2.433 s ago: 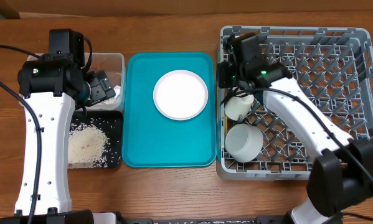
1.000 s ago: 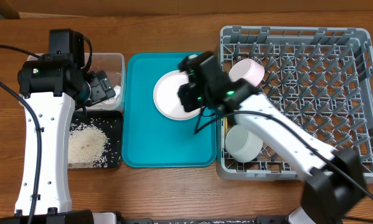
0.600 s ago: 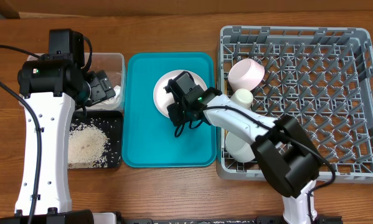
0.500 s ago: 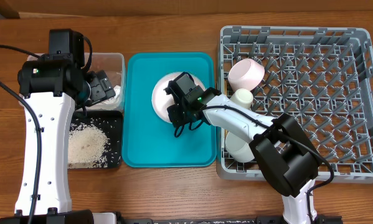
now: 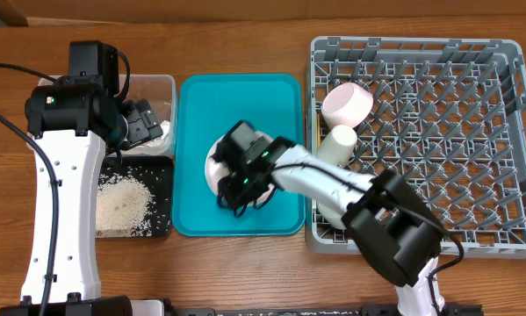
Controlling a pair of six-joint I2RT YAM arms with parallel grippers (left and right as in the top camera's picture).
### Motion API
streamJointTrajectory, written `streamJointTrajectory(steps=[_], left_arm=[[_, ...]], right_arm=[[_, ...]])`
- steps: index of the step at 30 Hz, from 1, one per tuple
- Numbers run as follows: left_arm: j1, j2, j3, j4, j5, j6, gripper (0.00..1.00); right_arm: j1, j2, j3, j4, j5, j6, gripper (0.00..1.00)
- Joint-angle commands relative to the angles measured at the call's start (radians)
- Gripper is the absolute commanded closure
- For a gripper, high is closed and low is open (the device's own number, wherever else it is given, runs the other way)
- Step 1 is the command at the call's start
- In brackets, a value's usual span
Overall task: Sort waste into correct bins and load items into the dishwasher
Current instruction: 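Move the right gripper back over the pink plate on the tray, then lower the right gripper and close it on the pink plate's edge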
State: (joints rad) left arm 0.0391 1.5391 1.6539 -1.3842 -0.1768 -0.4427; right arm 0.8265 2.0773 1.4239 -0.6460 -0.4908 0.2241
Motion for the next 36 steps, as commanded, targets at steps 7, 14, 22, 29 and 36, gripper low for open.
streamJointTrajectory(steps=[7, 14, 22, 29, 36], left_arm=[[0.0, 0.004, 0.01, 0.001, -0.006, -0.003, 0.0], [0.0, 0.004, 0.01, 0.001, -0.006, -0.003, 0.0], [0.0, 0.004, 0.01, 0.001, -0.006, -0.003, 0.0], [0.0, 0.004, 0.01, 0.001, -0.006, -0.003, 0.0], [0.0, 0.004, 0.01, 0.001, -0.006, -0.003, 0.0]], right_arm=[[0.048, -0.058, 0.046, -0.049, 0.069, -0.023, 0.65], [0.026, -0.16, 0.053, -0.15, 0.396, -0.018, 0.64], [-0.001, -0.164, 0.053, -0.217, 0.605, -0.011, 0.61], [-0.039, -0.162, 0.038, -0.223, 0.67, 0.07, 0.62], [-0.05, -0.143, -0.014, -0.189, 0.669, 0.095, 0.62]])
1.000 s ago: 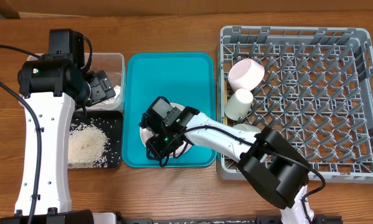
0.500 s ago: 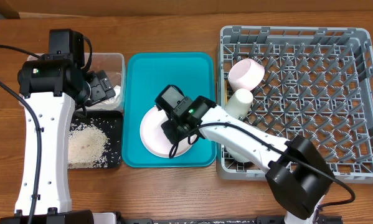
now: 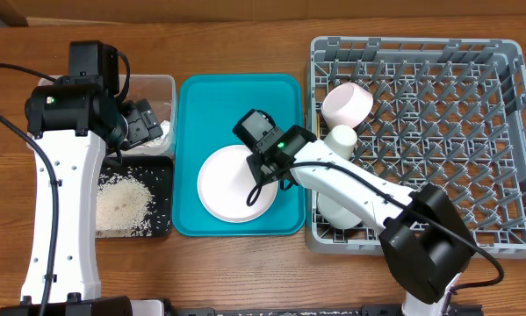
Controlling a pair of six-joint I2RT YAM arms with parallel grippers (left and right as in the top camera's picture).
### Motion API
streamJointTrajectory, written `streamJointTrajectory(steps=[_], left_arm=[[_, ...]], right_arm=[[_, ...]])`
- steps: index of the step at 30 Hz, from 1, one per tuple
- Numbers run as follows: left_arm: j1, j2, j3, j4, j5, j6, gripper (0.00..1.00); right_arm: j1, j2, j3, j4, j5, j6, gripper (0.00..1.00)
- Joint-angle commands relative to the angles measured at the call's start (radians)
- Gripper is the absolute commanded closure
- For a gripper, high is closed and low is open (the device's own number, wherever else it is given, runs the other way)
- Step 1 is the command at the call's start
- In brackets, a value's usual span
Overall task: Sort waste into correct bins and load items into the dishwasher
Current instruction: 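Lower the right gripper and close it on the pink plate's edge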
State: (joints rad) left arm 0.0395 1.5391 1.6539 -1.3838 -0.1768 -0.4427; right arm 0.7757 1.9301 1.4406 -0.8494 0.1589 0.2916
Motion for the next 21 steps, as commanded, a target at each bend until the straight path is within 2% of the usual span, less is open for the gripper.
streamJointTrajectory(steps=[1, 21], left_arm=[[-0.001, 0.004, 0.01, 0.001, -0.006, -0.003, 0.0], [-0.001, 0.004, 0.01, 0.001, -0.006, -0.003, 0.0]], right_arm=[[0.001, 0.006, -0.037, 0.019, 0.02, 0.028, 0.62], [0.001, 0.011, -0.114, 0.115, 0.02, 0.058, 0.63]])
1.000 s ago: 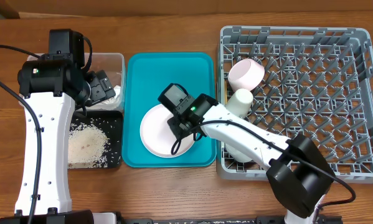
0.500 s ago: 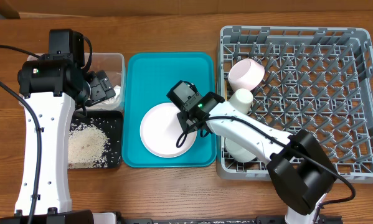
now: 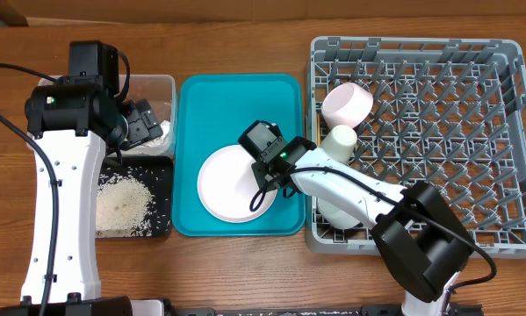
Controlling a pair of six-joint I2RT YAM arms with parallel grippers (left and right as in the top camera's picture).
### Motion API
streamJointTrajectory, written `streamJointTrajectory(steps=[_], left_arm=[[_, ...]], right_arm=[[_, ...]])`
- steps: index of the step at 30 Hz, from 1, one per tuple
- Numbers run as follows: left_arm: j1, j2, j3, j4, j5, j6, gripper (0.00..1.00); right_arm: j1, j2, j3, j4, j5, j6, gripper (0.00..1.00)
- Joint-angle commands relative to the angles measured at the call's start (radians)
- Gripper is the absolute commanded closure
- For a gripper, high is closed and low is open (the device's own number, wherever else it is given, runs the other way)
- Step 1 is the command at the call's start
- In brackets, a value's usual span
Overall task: Sort waste into correct bins and load items into the dishwasher
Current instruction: 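Lower the right gripper and close it on the pink plate's edge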
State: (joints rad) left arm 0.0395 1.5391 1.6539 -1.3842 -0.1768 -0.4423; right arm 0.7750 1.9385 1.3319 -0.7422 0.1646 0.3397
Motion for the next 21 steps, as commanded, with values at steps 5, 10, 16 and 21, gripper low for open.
streamJointTrajectory(steps=[5, 10, 16, 21], left_arm=[[-0.001, 0.004, 0.01, 0.001, -0.006, -0.003, 0.0], [-0.001, 0.004, 0.01, 0.001, -0.006, -0.003, 0.0], [-0.001, 0.004, 0.01, 0.001, -0.006, -0.003, 0.0], [-0.001, 0.004, 0.01, 0.001, -0.006, -0.003, 0.0]], right_arm=[[0.002, 0.003, -0.017, 0.028, 0.014, 0.01, 0.69], [0.002, 0.003, -0.074, 0.097, 0.014, 0.01, 0.69], [0.002, 0.003, -0.118, 0.152, 0.014, 0.01, 0.69], [0.002, 0.003, -0.133, 0.172, 0.014, 0.01, 0.69]])
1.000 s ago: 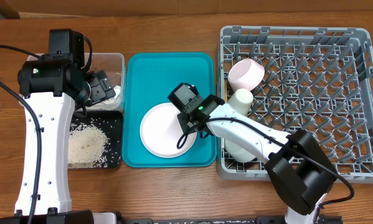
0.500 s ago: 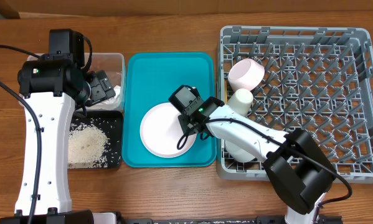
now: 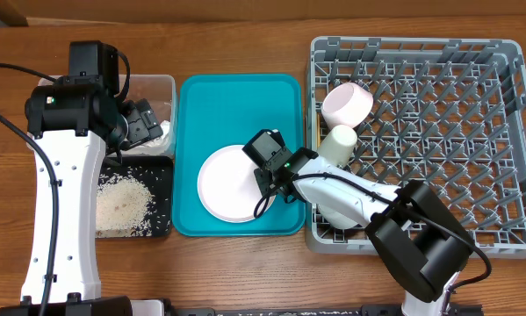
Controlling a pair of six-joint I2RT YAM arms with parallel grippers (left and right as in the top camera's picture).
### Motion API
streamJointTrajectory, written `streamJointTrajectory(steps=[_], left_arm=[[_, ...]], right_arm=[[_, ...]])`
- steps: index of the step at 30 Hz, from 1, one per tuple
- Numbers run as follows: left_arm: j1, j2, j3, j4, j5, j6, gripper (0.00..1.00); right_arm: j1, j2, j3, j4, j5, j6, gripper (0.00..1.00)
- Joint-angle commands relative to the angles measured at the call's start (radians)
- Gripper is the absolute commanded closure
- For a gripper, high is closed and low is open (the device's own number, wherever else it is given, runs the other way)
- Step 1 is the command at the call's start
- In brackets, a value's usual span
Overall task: Sort waste into correct bins and load items into the dishwasher
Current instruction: 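Lower the right gripper and close it on the pink plate's edge, then lift the pink plate and carry it into the dish rack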
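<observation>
A white plate [image 3: 230, 184] lies flat on the teal tray [image 3: 236, 105]. My right gripper [image 3: 264, 186] hangs over the plate's right rim; its fingers look open, with nothing lifted. The grey dishwasher rack [image 3: 412, 42] at the right holds a pink cup [image 3: 346, 104], a white cup [image 3: 337, 145] and a white bowl [image 3: 337, 213] at its left side. My left gripper [image 3: 146, 123] sits over the clear bin [image 3: 157, 86], apparently open and holding nothing.
A black bin [image 3: 157, 171] with spilled rice [image 3: 122, 204] stands in front of the clear bin, left of the tray. The right arm stretches from the table's front right edge across the rack's near left corner. Black cables run along the left edge.
My right gripper has shifted a little toward the front and right, along the plate's right rim. The plate, the cups and the left arm are where they were.
At first my right gripper was low over the plate, hiding most of it. Then the gripper stood at the plate's far right edge and the whole plate showed flat on the tray. It has since crept along the right rim. The left arm never moved.
</observation>
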State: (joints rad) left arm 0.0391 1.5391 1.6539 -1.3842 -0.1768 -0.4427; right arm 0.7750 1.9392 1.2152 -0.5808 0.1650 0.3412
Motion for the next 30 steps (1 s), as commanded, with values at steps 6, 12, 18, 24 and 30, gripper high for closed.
streamJointTrajectory(steps=[6, 12, 18, 24, 30], left_arm=[[0.0, 0.004, 0.01, 0.001, -0.006, -0.003, 0.0], [0.0, 0.004, 0.01, 0.001, -0.006, -0.003, 0.0], [0.0, 0.004, 0.01, 0.001, -0.006, -0.003, 0.0], [0.0, 0.004, 0.01, 0.001, -0.006, -0.003, 0.0], [0.0, 0.004, 0.01, 0.001, -0.006, -0.003, 0.0]], right_arm=[[0.002, 0.003, -0.018, 0.012, 0.014, 0.008, 0.76], [0.002, 0.003, -0.018, 0.012, -0.009, 0.008, 0.8], [0.002, 0.002, -0.018, 0.013, -0.013, 0.008, 0.91], [-0.008, -0.058, 0.127, -0.091, -0.006, 0.005, 0.96], [-0.043, -0.207, 0.469, -0.362, 0.208, -0.02, 0.96]])
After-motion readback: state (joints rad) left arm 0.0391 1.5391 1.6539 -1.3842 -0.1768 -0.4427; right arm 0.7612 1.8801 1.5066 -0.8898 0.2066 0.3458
